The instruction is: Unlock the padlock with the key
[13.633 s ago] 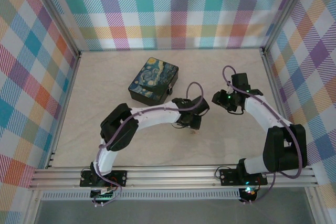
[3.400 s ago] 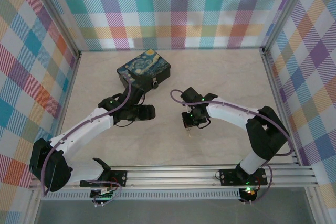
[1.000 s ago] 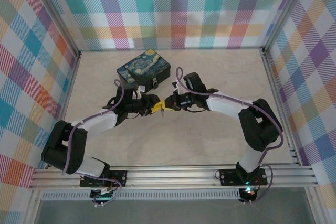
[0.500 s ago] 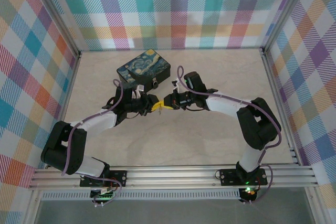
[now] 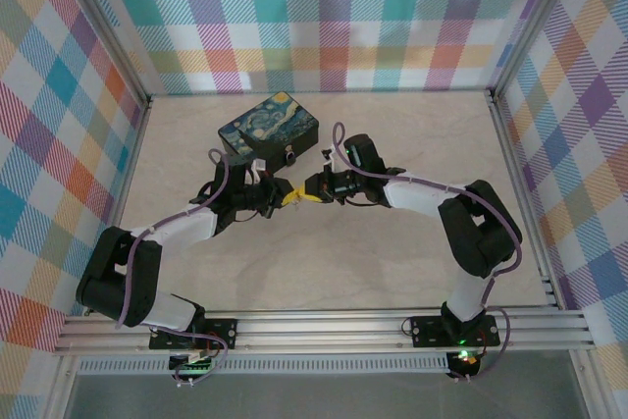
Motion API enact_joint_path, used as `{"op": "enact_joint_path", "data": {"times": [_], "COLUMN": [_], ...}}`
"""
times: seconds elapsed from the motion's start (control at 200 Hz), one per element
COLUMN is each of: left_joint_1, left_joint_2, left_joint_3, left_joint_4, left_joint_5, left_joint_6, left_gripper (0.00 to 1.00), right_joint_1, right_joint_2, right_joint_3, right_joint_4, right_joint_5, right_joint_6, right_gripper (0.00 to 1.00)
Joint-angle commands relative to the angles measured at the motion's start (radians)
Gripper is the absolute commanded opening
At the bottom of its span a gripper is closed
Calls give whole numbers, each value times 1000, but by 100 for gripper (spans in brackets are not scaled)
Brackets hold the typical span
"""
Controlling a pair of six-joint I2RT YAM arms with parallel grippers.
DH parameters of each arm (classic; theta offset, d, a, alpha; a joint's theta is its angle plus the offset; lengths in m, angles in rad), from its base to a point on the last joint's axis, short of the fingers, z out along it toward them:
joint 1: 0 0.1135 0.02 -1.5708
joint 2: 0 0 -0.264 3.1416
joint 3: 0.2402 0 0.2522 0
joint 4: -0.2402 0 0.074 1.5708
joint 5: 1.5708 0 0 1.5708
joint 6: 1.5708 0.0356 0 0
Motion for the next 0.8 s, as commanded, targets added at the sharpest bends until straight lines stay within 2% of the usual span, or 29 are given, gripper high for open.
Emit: {"op": "enact_joint_path", "data": {"times": [0.0,0.19,0.26,0.48,0.665,0.795], "left_joint_1": [31,47,47,47,47,47], "left_joint_2": [-44,-86,-100,-102,-98,-98], "left_joint_3": [-17,1,1,0,-6,-12], "left_joint_4": [-43,-155,-169,-159,-148,-143], "left_joint_5": [-18,-66,-81,-87,-86,-87], "left_joint_6": [25,104,122,130,130,129], "left_gripper": [0,0,0,0,0,0], "right_joint_1": [-16,-22,-16,41,70,93], "right_joint_2": [-2,-37,-44,-42,-14,-6], "right_joint_3": [-21,-64,-83,-103,-137,-138], "right_joint_4": [34,42,73,215,388,393], "right_joint_5": [-15,-38,-44,-15,13,19], "right_joint_6": [5,-7,8,137,282,292], "right_gripper": [4,11,17,33,32,30]}}
